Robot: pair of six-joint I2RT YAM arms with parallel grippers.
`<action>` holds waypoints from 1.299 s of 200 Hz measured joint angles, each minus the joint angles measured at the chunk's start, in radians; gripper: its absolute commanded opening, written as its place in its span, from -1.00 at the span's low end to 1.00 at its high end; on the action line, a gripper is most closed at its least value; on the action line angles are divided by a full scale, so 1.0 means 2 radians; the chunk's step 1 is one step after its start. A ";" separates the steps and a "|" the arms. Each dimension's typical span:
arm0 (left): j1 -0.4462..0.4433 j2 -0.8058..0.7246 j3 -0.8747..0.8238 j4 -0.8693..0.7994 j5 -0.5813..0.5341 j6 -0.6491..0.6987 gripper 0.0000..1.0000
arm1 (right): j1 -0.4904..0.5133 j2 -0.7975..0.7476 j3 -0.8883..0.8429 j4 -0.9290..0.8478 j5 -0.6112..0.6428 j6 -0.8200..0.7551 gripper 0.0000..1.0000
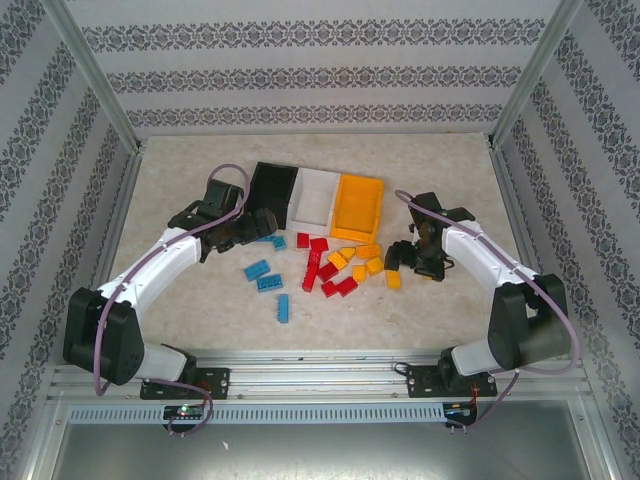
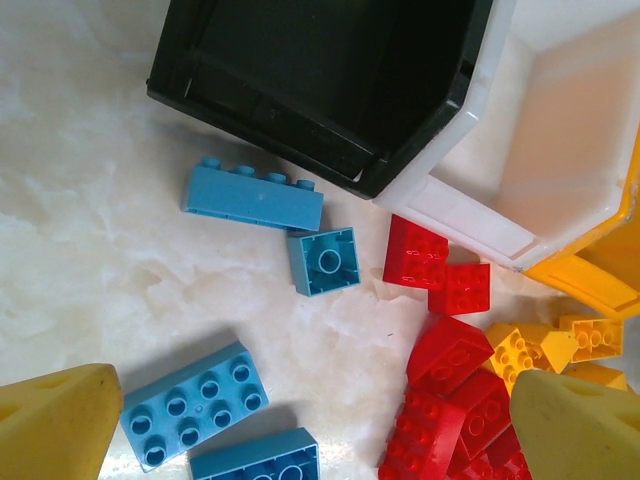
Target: Sort the legos into containers by color
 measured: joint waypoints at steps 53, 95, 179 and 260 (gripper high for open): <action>-0.003 0.000 -0.011 0.007 0.006 -0.011 1.00 | 0.001 0.034 0.000 0.013 -0.015 -0.002 0.36; -0.003 0.000 -0.020 0.010 0.006 -0.017 1.00 | 0.013 0.055 0.001 0.022 -0.022 -0.003 0.24; -0.003 0.000 -0.023 0.011 0.009 -0.018 1.00 | 0.049 0.112 0.013 0.037 0.006 -0.004 0.01; -0.003 0.000 -0.023 0.011 0.008 -0.018 1.00 | 0.055 0.133 0.027 0.038 0.057 -0.002 -0.44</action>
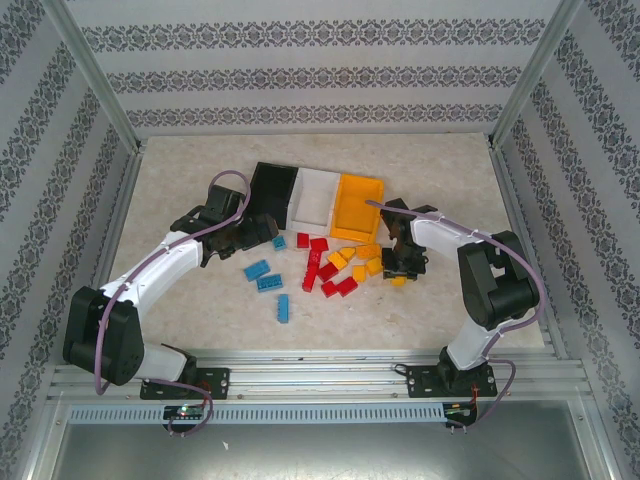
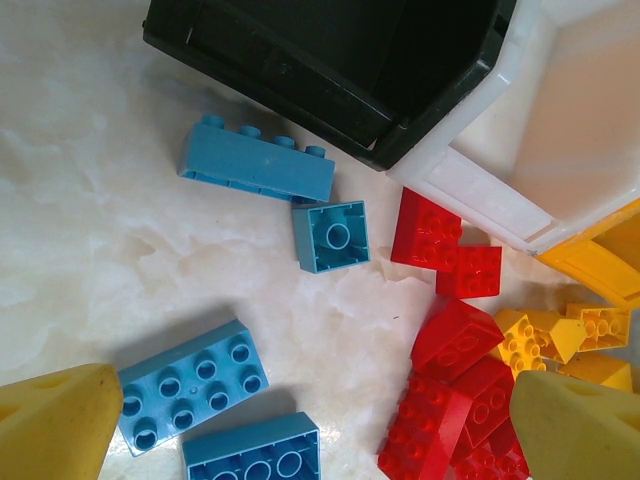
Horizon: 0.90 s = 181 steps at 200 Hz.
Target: Sort the legos into containers by color
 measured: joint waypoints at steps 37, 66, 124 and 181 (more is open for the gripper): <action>0.000 0.000 0.000 0.000 -0.003 0.000 1.00 | -0.006 -0.003 0.006 -0.001 0.002 0.000 -0.46; 0.000 0.002 0.000 0.004 -0.003 -0.001 1.00 | -0.031 -0.018 0.014 -0.009 -0.008 0.001 -0.46; 0.000 0.039 0.022 0.022 0.009 -0.008 1.00 | -0.053 -0.054 0.118 -0.018 -0.064 0.014 -0.43; 0.000 0.045 0.032 0.028 0.012 -0.008 1.00 | -0.032 0.004 0.244 -0.019 -0.114 0.029 -0.42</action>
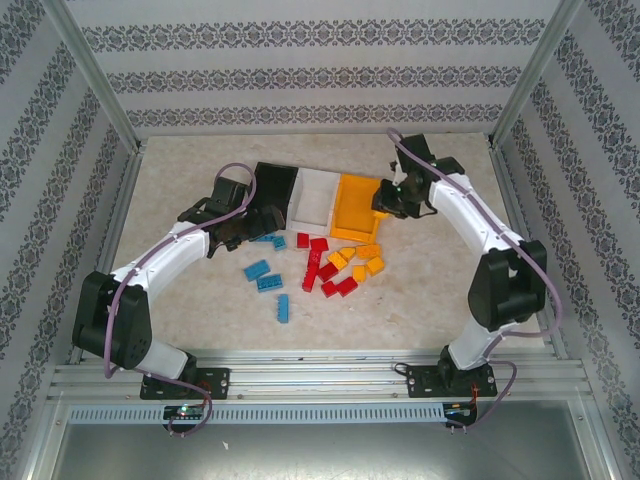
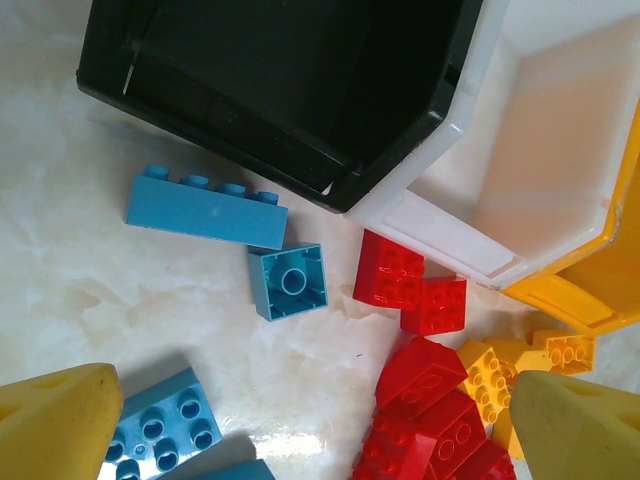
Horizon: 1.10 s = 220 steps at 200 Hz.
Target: Sort the legos into containers by color
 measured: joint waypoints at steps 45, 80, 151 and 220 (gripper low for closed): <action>0.000 0.000 0.000 0.001 0.000 -0.002 1.00 | 0.020 0.100 0.086 0.000 -0.019 0.001 -0.43; 0.000 0.000 0.010 0.000 0.000 -0.002 1.00 | 0.026 0.159 0.128 -0.001 -0.025 0.001 -0.43; 0.000 -0.001 0.012 -0.002 -0.003 -0.002 1.00 | 0.026 0.227 0.184 -0.017 -0.025 -0.008 -0.42; 0.005 -0.005 0.012 -0.009 -0.003 -0.001 1.00 | 0.015 0.279 0.230 -0.041 0.000 -0.024 -0.38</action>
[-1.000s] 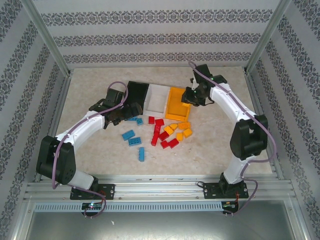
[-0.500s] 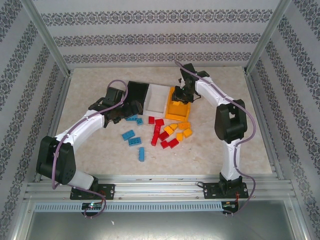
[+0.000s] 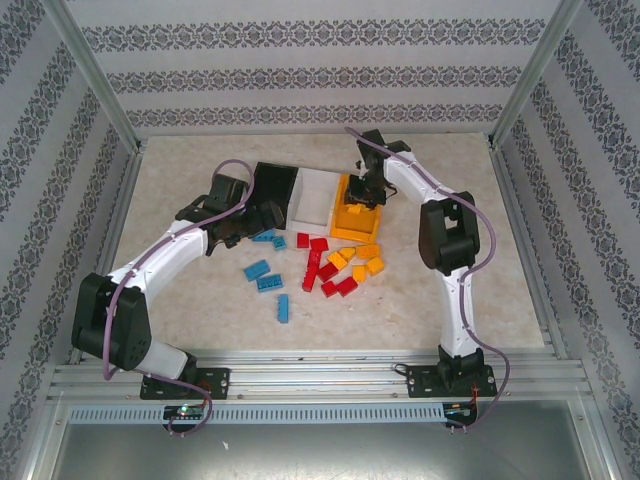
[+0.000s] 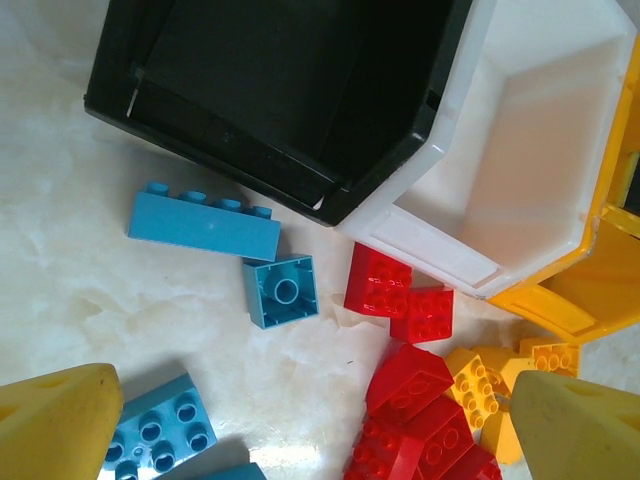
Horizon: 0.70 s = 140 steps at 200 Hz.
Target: Sort the legos into containers by color
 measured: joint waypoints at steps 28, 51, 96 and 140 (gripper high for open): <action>0.005 -0.002 0.000 -0.001 0.000 0.000 1.00 | -0.010 0.027 0.036 -0.010 0.010 -0.004 -0.36; 0.009 -0.005 0.000 -0.004 0.000 0.000 1.00 | -0.014 0.051 0.069 -0.022 0.018 -0.005 -0.36; 0.021 -0.012 -0.001 -0.010 0.001 0.000 1.00 | -0.024 0.107 0.161 -0.051 0.032 -0.006 -0.35; 0.035 -0.012 -0.001 -0.019 0.009 0.008 1.00 | -0.038 0.146 0.239 -0.070 0.041 -0.005 -0.21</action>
